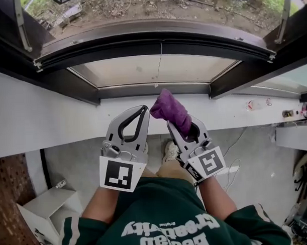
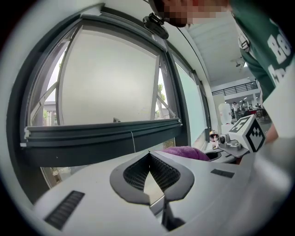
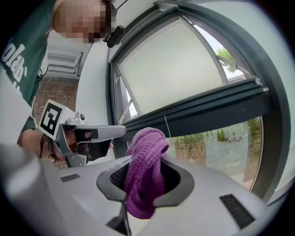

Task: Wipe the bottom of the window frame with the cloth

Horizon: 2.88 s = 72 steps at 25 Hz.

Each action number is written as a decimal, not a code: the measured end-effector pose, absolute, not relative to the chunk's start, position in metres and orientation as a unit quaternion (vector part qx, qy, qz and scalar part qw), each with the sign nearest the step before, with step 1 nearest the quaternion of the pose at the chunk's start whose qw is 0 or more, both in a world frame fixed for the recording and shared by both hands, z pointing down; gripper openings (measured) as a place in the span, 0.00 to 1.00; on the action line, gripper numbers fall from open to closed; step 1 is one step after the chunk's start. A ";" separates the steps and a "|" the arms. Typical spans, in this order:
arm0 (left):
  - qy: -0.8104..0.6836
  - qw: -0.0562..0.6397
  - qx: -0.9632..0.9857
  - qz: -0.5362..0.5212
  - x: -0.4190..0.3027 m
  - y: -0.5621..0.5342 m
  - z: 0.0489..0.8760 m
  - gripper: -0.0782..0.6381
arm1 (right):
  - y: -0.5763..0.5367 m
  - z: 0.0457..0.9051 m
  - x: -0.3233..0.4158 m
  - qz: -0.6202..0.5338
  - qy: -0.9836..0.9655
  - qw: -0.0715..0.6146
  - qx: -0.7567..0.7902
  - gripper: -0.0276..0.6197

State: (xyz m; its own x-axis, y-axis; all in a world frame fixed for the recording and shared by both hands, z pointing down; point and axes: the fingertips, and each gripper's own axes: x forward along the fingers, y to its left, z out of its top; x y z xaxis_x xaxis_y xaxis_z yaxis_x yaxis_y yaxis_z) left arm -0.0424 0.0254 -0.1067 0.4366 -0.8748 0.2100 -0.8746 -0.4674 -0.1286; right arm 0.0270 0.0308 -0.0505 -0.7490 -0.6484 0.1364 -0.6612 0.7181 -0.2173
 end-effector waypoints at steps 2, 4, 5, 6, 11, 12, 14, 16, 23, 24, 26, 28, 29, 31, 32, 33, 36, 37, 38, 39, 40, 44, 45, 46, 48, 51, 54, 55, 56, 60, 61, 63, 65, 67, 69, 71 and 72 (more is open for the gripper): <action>0.525 -0.005 -0.840 -0.134 -0.031 0.021 -0.095 0.12 | 0.027 -0.035 0.037 0.143 -0.929 0.021 0.342 0.21; 0.534 -0.021 -0.833 -0.145 -0.023 0.017 -0.078 0.12 | 0.024 -0.016 0.045 0.164 -0.930 0.014 0.328 0.21; 0.536 -0.022 -0.831 -0.150 -0.020 0.014 -0.071 0.12 | 0.023 -0.006 0.046 0.176 -0.931 0.011 0.319 0.21; 0.535 -0.015 -0.830 -0.153 -0.018 0.011 -0.066 0.12 | 0.023 0.002 0.045 0.188 -0.931 0.007 0.313 0.21; 0.512 -0.002 -0.843 -0.167 -0.027 0.017 -0.037 0.12 | 0.033 0.028 0.027 0.205 -0.927 0.004 0.314 0.20; 0.506 -0.006 -0.846 -0.167 -0.033 0.017 -0.029 0.12 | 0.034 0.033 0.019 0.204 -0.926 0.007 0.319 0.20; 0.496 -0.011 -0.853 -0.164 -0.052 0.016 -0.013 0.12 | 0.034 0.045 -0.001 0.203 -0.922 0.013 0.329 0.20; 0.492 -0.017 -0.855 -0.162 -0.083 0.015 0.008 0.12 | 0.033 0.062 -0.030 0.205 -0.919 0.018 0.336 0.20; 0.500 -0.083 -0.846 -0.166 -0.195 0.027 0.079 0.12 | 0.041 0.118 -0.138 0.197 -0.913 0.044 0.355 0.20; 0.492 -0.072 -0.851 -0.170 -0.203 0.030 0.076 0.12 | 0.041 0.118 -0.147 0.200 -0.912 0.043 0.356 0.20; 0.477 -0.045 -0.859 -0.182 -0.213 0.042 0.062 0.12 | 0.042 0.110 -0.157 0.205 -0.914 0.037 0.349 0.20; 0.480 -0.030 -0.857 -0.184 -0.218 0.053 0.043 0.12 | 0.038 0.093 -0.155 0.200 -0.920 0.033 0.336 0.20; 0.489 -0.024 -0.852 -0.182 -0.220 0.055 0.034 0.12 | 0.034 0.083 -0.151 0.194 -0.922 0.034 0.332 0.20; 0.515 -0.015 -0.839 -0.177 -0.227 0.055 0.016 0.12 | 0.025 0.065 -0.140 0.181 -0.925 0.040 0.332 0.20; 0.528 -0.016 -0.831 -0.174 -0.230 0.055 0.010 0.12 | 0.023 0.058 -0.136 0.177 -0.925 0.043 0.333 0.20; 0.541 -0.022 -0.824 -0.168 -0.233 0.055 0.006 0.12 | 0.023 0.052 -0.134 0.174 -0.926 0.045 0.333 0.20; 0.571 -0.052 -0.805 -0.155 -0.242 0.054 0.007 0.12 | 0.026 0.042 -0.137 0.172 -0.929 0.043 0.324 0.20; 0.575 -0.056 -0.802 -0.154 -0.244 0.052 0.011 0.12 | 0.026 0.043 -0.141 0.173 -0.930 0.042 0.321 0.20; 0.577 -0.059 -0.800 -0.154 -0.246 0.049 0.016 0.12 | 0.026 0.047 -0.147 0.174 -0.931 0.043 0.319 0.20; 0.578 -0.062 -0.799 -0.153 -0.249 0.047 0.023 0.12 | 0.026 0.052 -0.153 0.177 -0.931 0.044 0.316 0.20; 0.578 -0.067 -0.799 -0.152 -0.253 0.045 0.031 0.12 | 0.026 0.059 -0.160 0.180 -0.931 0.046 0.314 0.20; 0.585 -0.085 -0.791 -0.154 -0.279 0.037 0.076 0.12 | 0.026 0.102 -0.195 0.199 -0.929 0.057 0.306 0.20; 0.590 -0.089 -0.787 -0.157 -0.286 0.035 0.090 0.12 | 0.024 0.116 -0.203 0.202 -0.929 0.061 0.305 0.20; 0.595 -0.093 -0.782 -0.159 -0.293 0.033 0.105 0.12 | 0.022 0.132 -0.210 0.203 -0.928 0.067 0.304 0.20; 0.605 -0.100 -0.774 -0.159 -0.307 0.027 0.137 0.12 | 0.014 0.166 -0.226 0.207 -0.926 0.077 0.307 0.21; 0.610 -0.106 -0.769 -0.157 -0.330 0.021 0.187 0.12 | 0.005 0.221 -0.258 0.212 -0.921 0.094 0.313 0.20; 0.617 -0.125 -0.760 -0.159 -0.349 0.017 0.237 0.12 | 0.000 0.278 -0.286 0.210 -0.920 0.118 0.308 0.21; 0.620 -0.129 -0.757 -0.159 -0.352 0.014 0.251 0.12 | -0.002 0.295 -0.292 0.210 -0.920 0.122 0.306 0.21; 0.623 -0.131 -0.755 -0.158 -0.353 0.009 0.263 0.12 | -0.005 0.309 -0.297 0.212 -0.920 0.125 0.304 0.20; 0.633 -0.142 -0.742 -0.170 -0.360 0.000 0.311 0.12 | -0.012 0.356 -0.310 0.219 -0.921 0.135 0.292 0.21; 0.638 -0.149 -0.737 -0.169 -0.364 0.000 0.323 0.12 | -0.014 0.366 -0.314 0.218 -0.921 0.138 0.291 0.21; 0.644 -0.159 -0.730 -0.163 -0.371 0.000 0.345 0.12 | -0.017 0.385 -0.322 0.216 -0.922 0.141 0.290 0.21; 0.649 -0.161 -0.726 -0.162 -0.376 -0.001 0.360 0.12 | -0.019 0.402 -0.330 0.223 -0.921 0.142 0.287 0.21; 0.654 -0.161 -0.720 -0.169 -0.381 -0.003 0.370 0.12 | -0.022 0.415 -0.341 0.236 -0.921 0.141 0.278 0.21; 0.659 -0.163 -0.713 -0.175 -0.386 -0.006 0.378 0.12 | -0.024 0.428 -0.352 0.243 -0.921 0.148 0.267 0.20; 0.662 -0.167 -0.709 -0.176 -0.388 -0.008 0.385 0.12 | -0.025 0.442 -0.362 0.241 -0.921 0.169 0.257 0.20; 0.661 -0.169 -0.709 -0.178 -0.390 -0.008 0.390 0.12 | -0.025 0.449 -0.367 0.235 -0.921 0.182 0.253 0.21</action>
